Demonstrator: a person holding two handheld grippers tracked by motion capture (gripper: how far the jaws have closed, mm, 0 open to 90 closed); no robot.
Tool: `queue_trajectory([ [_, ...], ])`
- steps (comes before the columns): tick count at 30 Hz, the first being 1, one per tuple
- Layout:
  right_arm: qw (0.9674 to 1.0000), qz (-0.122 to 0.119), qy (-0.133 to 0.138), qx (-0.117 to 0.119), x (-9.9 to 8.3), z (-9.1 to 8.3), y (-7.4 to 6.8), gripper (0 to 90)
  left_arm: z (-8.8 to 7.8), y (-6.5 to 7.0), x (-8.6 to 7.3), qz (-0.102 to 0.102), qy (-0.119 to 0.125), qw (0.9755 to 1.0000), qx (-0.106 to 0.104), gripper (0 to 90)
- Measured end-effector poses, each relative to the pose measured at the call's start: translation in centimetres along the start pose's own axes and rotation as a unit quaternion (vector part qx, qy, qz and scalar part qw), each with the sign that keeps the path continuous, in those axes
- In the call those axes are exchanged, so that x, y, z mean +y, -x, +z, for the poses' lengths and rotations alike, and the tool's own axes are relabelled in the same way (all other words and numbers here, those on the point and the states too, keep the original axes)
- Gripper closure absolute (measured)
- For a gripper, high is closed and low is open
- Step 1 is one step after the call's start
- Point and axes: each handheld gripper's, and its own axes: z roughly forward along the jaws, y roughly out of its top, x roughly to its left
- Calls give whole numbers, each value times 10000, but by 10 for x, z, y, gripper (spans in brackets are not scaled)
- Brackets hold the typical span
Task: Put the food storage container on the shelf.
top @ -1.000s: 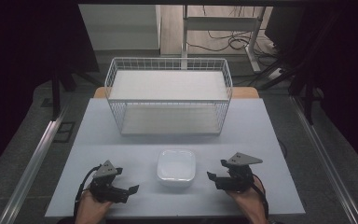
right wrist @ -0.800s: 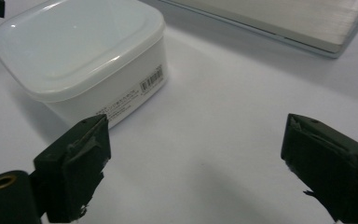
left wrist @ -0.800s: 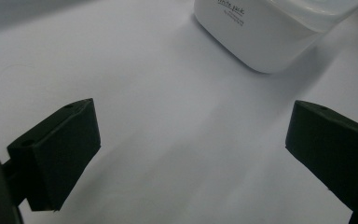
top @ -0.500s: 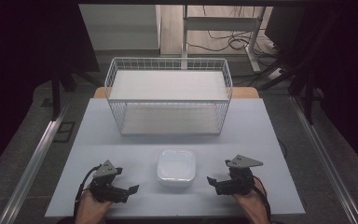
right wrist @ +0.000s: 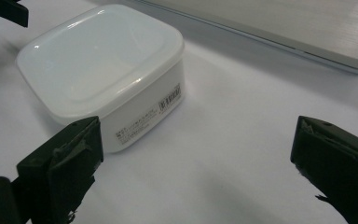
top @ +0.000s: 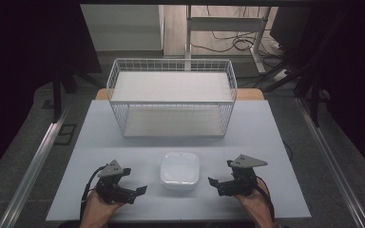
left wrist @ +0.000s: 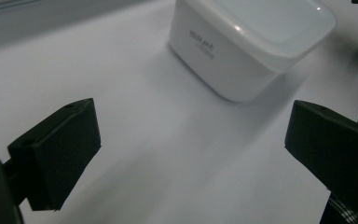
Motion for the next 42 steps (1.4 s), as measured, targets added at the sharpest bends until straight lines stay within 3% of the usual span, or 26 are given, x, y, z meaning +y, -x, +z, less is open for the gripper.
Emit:
queue_trajectory([
  [4, 9999, 32, -69, -81, 6, 4, -3, 1, 4, 2, 12, 76, -17, 10000, -32, 46],
  [8, 9994, 337, -80, 49, 17, 9, -4, 2, 10, 0, 26, 111, 16, 9998, -175, 53],
  [13, 9994, 304, -166, 68, 24, 14, -8, 41, 19, -1, 39, 103, 10, 9996, -279, 60],
  [18, 9991, 210, -276, 228, 34, 25, -14, 96, 34, 2, 58, 291, 14, 9989, -359, 82],
  [22, 9989, 176, -276, 336, 40, 33, -18, 118, 44, 2, 65, 324, 29, 9985, -431, 93],
  [29, 9977, 249, -452, 448, 41, 51, -21, 123, 68, -3, 62, 179, -141, 9979, -611, 95],
  [33, 9931, 562, -639, 812, 34, 58, -17, 137, 71, -7, 57, -29, -110, 9953, -958, 163],
  [34, 9931, 562, -639, 812, 34, 58, -17, 137, 70, -7, 56, -70, -116, 9941, -1073, 163],
  [35, 9914, 635, -659, 931, 33, 58, -17, 155, 71, -7, 55, -161, -151, 9922, -1228, 202],
  [36, 9875, 761, -726, 1177, 32, 59, -17, 198, 69, -6, 53, -303, -196, 9913, -1266, 228],
  [37, 9866, 809, -754, 1201, 31, 58, -17, 204, 67, -5, 53, -344, -221, 9911, -1267, 241],
  [39, 9867, 796, -773, 1185, 31, 56, -18, 227, 64, -4, 52, -358, -233, 9911, -1262, 304],
  [40, 9864, 844, -807, 1152, 31, 50, -19, 331, 58, -3, 49, -416, -222, 9911, -1241, 358],
  [42, 9866, 866, -804, 1129, 31, 47, -19, 375, 53, -2, 48, -426, -181, 9916, -1210, 400],
])
